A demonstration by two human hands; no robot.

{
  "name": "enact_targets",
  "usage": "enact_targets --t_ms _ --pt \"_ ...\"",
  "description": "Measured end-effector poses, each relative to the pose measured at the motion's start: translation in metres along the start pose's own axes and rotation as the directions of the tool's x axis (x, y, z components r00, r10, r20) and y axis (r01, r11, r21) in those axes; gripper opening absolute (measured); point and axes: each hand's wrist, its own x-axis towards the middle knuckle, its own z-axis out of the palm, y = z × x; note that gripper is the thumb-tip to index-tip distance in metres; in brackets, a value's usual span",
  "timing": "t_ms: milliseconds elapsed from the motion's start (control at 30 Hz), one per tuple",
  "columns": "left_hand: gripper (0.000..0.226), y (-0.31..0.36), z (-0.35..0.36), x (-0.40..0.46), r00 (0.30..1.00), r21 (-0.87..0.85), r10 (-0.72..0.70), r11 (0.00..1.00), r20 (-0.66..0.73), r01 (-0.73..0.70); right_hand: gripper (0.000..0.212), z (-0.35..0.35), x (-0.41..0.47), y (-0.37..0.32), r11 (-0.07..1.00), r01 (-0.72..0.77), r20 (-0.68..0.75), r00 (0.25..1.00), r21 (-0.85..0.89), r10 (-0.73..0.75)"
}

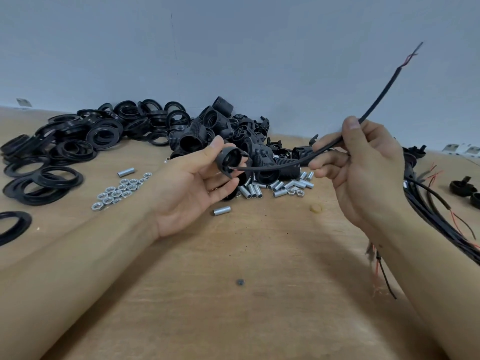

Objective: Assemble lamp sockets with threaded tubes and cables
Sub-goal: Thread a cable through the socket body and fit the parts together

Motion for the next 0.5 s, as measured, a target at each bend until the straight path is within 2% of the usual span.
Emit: enact_targets --t_ms 300,500 --pt "0.024 0.0 0.0025 -0.0006 0.999 -0.058 -0.021 0.998 0.028 0.022 0.017 0.0022 -0.0022 0.0003 0.999 0.03 -0.024 0.999 -0.023 -0.031" --pt "0.025 -0.0016 0.0035 0.0009 1.0 -0.08 -0.03 0.996 0.01 0.03 0.019 0.0005 -0.0024 -0.0004 1.0 0.011 -0.022 1.0 0.023 -0.01"
